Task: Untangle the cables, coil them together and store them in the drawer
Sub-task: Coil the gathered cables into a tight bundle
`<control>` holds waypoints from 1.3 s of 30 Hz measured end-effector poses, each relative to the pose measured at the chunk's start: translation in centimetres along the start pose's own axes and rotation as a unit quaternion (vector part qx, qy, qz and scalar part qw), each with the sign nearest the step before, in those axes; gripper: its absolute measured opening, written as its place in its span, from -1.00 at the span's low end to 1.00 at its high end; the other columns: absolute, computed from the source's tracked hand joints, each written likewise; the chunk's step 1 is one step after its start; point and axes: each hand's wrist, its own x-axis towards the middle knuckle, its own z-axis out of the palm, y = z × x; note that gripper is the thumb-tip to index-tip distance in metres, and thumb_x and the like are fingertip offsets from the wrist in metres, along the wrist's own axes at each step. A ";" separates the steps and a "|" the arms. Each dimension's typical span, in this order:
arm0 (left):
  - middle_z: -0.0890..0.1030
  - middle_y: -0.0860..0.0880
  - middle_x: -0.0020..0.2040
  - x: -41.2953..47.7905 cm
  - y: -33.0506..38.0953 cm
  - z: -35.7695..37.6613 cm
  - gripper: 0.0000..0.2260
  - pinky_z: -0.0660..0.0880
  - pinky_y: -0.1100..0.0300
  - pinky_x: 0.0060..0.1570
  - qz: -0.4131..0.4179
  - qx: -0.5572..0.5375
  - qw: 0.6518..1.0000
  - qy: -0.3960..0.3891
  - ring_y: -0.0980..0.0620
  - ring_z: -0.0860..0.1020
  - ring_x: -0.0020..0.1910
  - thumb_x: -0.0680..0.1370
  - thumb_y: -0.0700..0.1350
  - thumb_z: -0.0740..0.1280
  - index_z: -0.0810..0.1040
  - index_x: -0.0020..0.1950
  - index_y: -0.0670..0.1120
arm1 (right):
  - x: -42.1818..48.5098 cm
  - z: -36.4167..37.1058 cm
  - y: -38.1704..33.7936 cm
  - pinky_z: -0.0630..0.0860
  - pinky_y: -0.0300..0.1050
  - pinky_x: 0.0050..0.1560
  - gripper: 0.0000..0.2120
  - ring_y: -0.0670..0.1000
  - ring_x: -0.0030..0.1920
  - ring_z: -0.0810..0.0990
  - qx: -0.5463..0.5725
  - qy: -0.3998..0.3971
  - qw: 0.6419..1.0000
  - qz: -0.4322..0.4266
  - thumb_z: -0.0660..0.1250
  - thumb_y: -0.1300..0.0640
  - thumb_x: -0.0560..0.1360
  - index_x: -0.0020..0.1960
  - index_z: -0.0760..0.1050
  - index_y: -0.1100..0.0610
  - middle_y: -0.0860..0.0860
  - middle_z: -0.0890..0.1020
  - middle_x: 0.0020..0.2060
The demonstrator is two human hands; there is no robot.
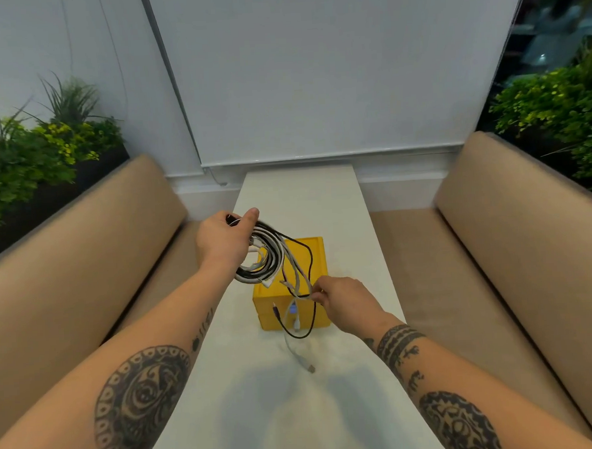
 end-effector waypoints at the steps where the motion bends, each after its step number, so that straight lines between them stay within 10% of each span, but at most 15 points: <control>1: 0.59 0.03 -0.35 0.1 -0.4 -0.1 -0.65 0.35 0.16 -0.34 -0.002 0.007 1.000 0.002 0.02 0.53 -0.31 0.54 0.21 0.38 0.54 -0.22 -0.07 | 0.2 -0.1 0.5 0.44 -0.09 -0.08 -0.81 0.13 -0.06 0.58 0.041 0.002 0.999 0.014 0.21 0.04 0.66 0.08 0.57 0.08 0.07 0.68 -0.05; 8: 0.50 0.06 -0.34 0.9 -2.5 -0.8 -0.65 0.35 0.14 -0.16 -0.041 0.046 0.998 0.021 -0.08 0.50 -0.16 0.55 0.21 0.36 0.55 -0.16 -0.08 | 0.5 -0.8 3.3 0.42 -0.10 -0.12 -0.77 0.10 -0.05 0.59 0.379 0.107 0.903 0.169 0.14 0.15 0.65 -0.12 0.49 0.08 0.08 0.67 -0.11; 14: 0.58 0.00 -0.34 1.1 -3.7 -1.4 -0.63 0.52 0.05 -0.16 -0.059 0.017 0.998 0.035 -0.18 0.62 -0.19 0.53 0.23 0.37 0.53 -0.24 -0.06 | -0.7 0.0 7.2 0.41 0.00 0.14 -0.72 0.06 -0.07 0.53 0.460 0.185 0.847 0.193 0.14 0.20 0.67 -0.17 0.47 0.05 0.00 0.56 -0.24; 19: 0.58 0.00 -0.37 0.3 -2.4 -0.4 -0.62 0.44 0.09 -0.25 -0.041 0.016 0.999 0.009 -0.12 0.59 -0.24 0.54 0.22 0.36 0.52 -0.25 -0.07 | -0.7 1.5 8.1 0.42 0.01 -0.03 -0.75 0.01 -0.26 0.56 0.502 0.201 0.788 0.295 0.09 0.17 0.68 -0.14 0.42 0.09 0.02 0.47 -0.27; 32: 0.63 0.02 -0.34 -0.4 0.3 0.5 -0.66 0.44 0.16 -0.32 0.033 0.030 0.997 -0.058 0.04 0.57 -0.32 0.51 0.23 0.41 0.61 -0.17 -0.05 | -0.4 -1.2 2.5 0.54 0.02 0.19 -0.89 0.02 0.08 0.60 0.386 0.128 0.905 0.125 0.29 0.13 0.57 0.02 0.56 -0.03 -0.06 0.65 0.01; 36: 0.64 0.04 -0.36 -1.0 1.4 0.7 -0.68 0.37 0.20 -0.37 0.083 0.053 0.988 -0.115 0.10 0.55 -0.39 0.49 0.24 0.42 0.60 -0.18 -0.02 | 0.2 -2.9 -0.4 0.21 -0.15 0.43 -0.12 -0.18 0.51 0.17 0.351 0.035 0.936 -0.001 0.45 -0.32 0.37 0.55 0.12 -0.15 -0.19 0.21 0.54; 39: 0.66 0.06 -0.35 -1.6 2.6 1.2 -0.70 0.38 0.22 -0.38 0.133 0.090 0.975 -0.151 0.14 0.58 -0.36 0.47 0.26 0.42 0.59 -0.21 0.03 | 1.3 -4.2 -3.3 0.28 -0.34 0.34 0.03 -0.30 0.43 0.28 0.352 -0.038 0.933 -0.066 0.61 -0.17 0.29 0.54 0.04 -0.14 -0.24 0.28 0.47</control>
